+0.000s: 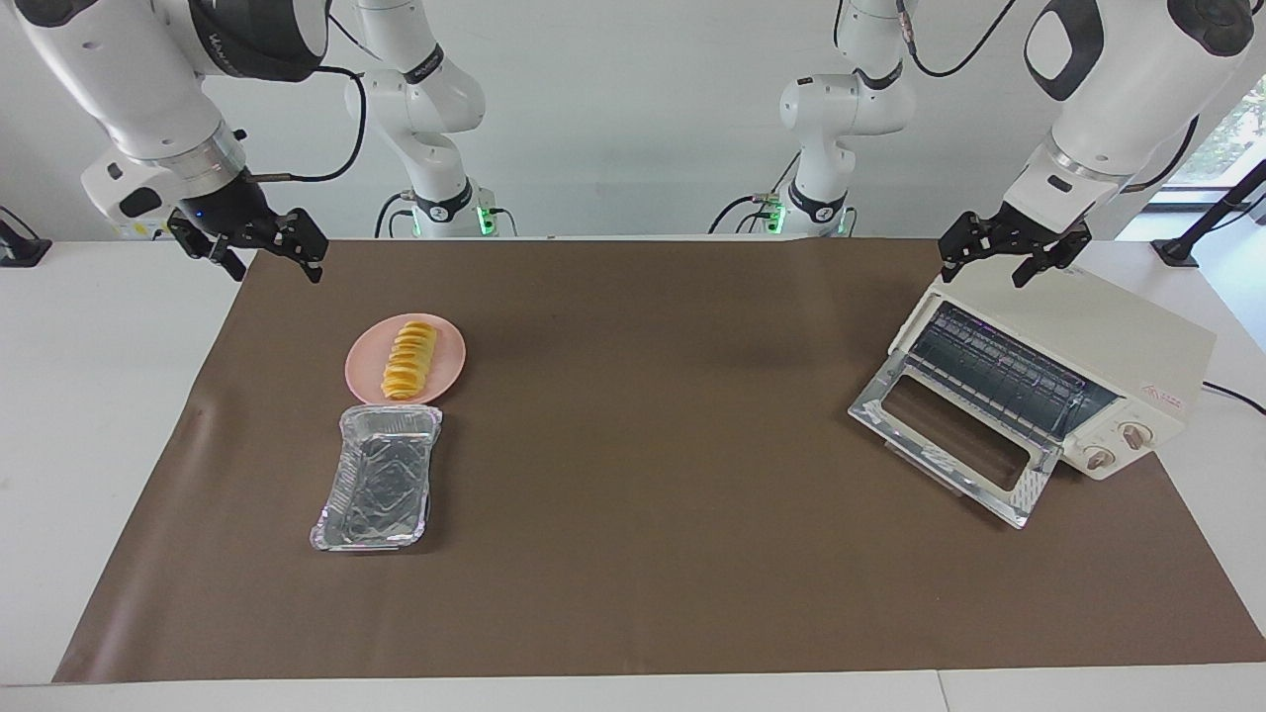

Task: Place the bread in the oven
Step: 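Lower the right gripper onto the yellow bread on the pink plate, then grasp the bread and carry it into the foil tray, then release the bread in the tray and grasp the tray rim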

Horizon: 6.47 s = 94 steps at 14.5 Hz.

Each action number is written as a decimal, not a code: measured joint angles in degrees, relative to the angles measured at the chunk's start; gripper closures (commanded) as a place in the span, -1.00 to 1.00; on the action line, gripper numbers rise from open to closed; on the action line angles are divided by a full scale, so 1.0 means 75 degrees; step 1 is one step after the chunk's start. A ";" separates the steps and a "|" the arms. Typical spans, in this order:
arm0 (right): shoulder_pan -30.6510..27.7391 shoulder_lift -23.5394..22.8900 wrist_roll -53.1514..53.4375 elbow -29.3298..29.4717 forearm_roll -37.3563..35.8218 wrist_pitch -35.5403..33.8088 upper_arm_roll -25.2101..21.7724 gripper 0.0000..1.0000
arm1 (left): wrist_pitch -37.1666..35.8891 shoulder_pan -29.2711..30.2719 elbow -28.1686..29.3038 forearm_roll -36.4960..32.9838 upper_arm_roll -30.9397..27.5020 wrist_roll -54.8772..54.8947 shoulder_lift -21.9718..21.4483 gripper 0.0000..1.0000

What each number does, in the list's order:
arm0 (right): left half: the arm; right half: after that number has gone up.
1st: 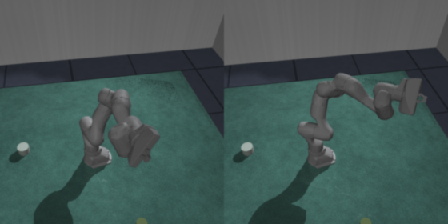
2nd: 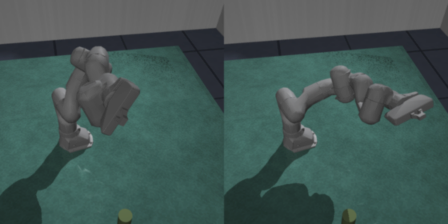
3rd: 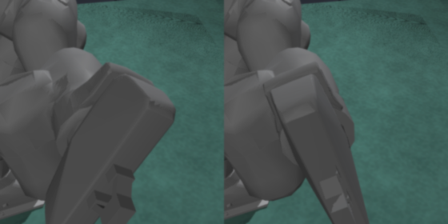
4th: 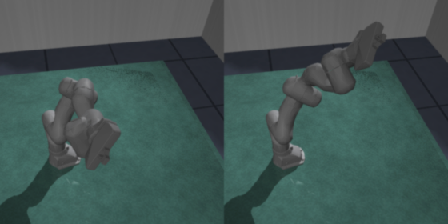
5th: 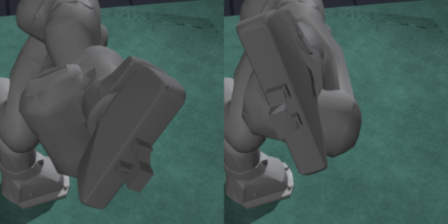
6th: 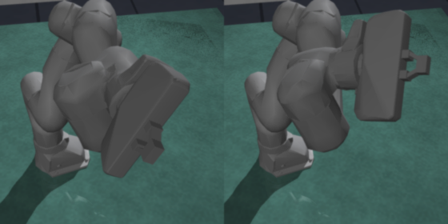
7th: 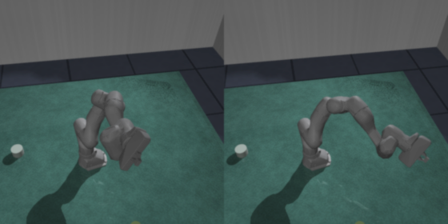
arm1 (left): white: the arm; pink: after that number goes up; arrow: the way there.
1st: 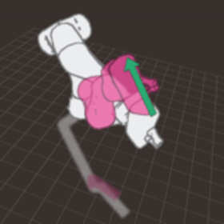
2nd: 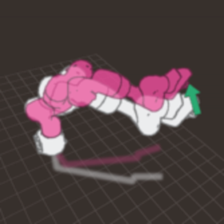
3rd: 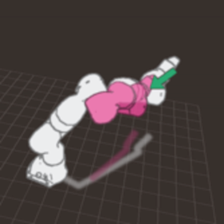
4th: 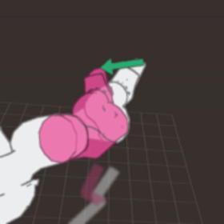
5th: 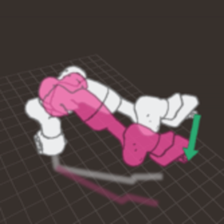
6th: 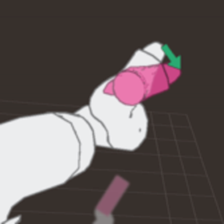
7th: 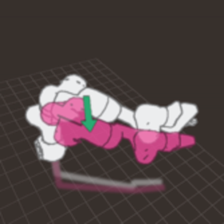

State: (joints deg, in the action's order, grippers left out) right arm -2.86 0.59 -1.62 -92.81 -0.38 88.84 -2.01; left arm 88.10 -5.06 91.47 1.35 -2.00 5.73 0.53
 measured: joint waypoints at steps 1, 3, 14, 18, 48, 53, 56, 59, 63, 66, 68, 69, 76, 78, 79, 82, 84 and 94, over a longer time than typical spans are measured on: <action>0.0000 0.0000 0.0000 0.0000 0.0000 0.0000 0.0000 -1.00 | 0.0000 0.0000 0.0000 0.0000 0.0000 0.0000 0.0000 -1.00; 0.0000 0.0000 0.0000 0.0000 0.0000 0.0000 0.0000 -1.00 | 0.0000 0.0000 0.0000 0.0000 0.0000 0.0000 0.0000 -1.00; 0.0063 0.0473 0.0177 -0.1397 0.0000 0.0393 0.0102 -1.00 | 0.0000 0.0000 0.0000 0.0000 0.0000 0.0000 0.0000 -1.00; 0.0070 0.1111 0.0274 -0.3221 0.0001 0.1645 0.0351 -1.00 | 0.0000 0.0000 0.0000 0.0000 0.0000 0.0000 0.0000 -1.00; 0.0072 0.0532 0.1056 -0.6686 0.0016 0.5900 0.0485 -0.34 | 0.0000 0.0000 0.0000 0.0000 0.0000 0.0000 0.0000 -1.00; 0.0105 0.0564 0.1056 -0.6803 0.0042 0.5968 0.0508 1.00 | 0.0000 0.0000 0.0000 0.0000 0.0000 0.0000 0.0000 -1.00; 0.0123 0.0601 0.1056 -0.6697 0.0295 0.5585 0.0559 1.00 | 0.0000 0.0000 0.0000 0.0000 0.0000 0.0000 0.0000 -1.00; 0.0124 0.0654 0.1087 -0.6201 0.0534 0.4651 0.0707 1.00 | 0.0000 0.0000 0.0000 0.0000 0.0000 0.0000 0.0000 -1.00; 0.0127 0.0683 0.1258 -0.5071 0.0550 0.3781 0.0815 1.00 | 0.0000 0.0000 0.0000 0.0000 0.0000 0.0000 0.0000 -1.00; 0.0099 0.0634 0.1042 -0.4191 0.0522 0.3734 0.0807 1.00 | 0.0000 0.0000 0.0000 0.0000 0.0000 0.0000 0.0000 -1.00; 0.0022 0.0454 0.0705 -0.3678 0.0513 0.3950 0.0794 1.00 | 0.0000 0.0000 0.0000 0.0000 0.0000 0.0000 0.0000 -1.00; -0.0018 0.0299 0.0609 -0.3533 0.0512 0.4238 0.0776 1.00 | 0.0000 0.0000 0.0000 0.0000 0.0000 0.0000 0.0000 -1.00; -0.0193 -0.1247 0.0293 -0.3035 0.0466 0.6008 0.0747 1.00 | 0.0000 0.0000 0.0000 0.0000 0.0000 0.0000 0.0000 -1.00; -0.0153 -0.1427 0.0293 -0.2949 0.0424 0.6237 0.0771 1.00 | 0.0000 0.0000 0.0000 0.0000 0.0000 0.0000 0.0000 -1.00; -0.0153 -0.1498 0.0293 -0.2902 0.0417 0.6270 0.0781 1.00 | 0.0000 0.0001 0.0000 0.0000 0.0000 0.0000 0.0000 -1.00; -0.0154 -0.1716 0.0293 -0.2832 0.0415 0.6326 0.0782 0.89 | 0.0000 0.0001 0.0000 0.0000 0.0000 0.0000 0.0000 -1.00; -0.0154 -0.1811 0.0293 -0.2830 0.0415 0.6333 0.0782 0.56 | 0.0000 0.0001 0.0000 0.0000 0.0000 0.0000 0.0000 -1.00; -0.0166 -0.1858 0.0289 -0.2819 0.0409 0.6346 0.0778 -1.00 | 0.0000 0.0002 0.0000 0.0000 0.0000 0.0000 0.0000 -1.00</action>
State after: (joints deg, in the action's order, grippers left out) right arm -4.10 -13.34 0.54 -113.96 2.69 136.43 3.83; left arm 88.10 -5.04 91.47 1.35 -2.00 5.73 0.53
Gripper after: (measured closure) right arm 0.035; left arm 0.000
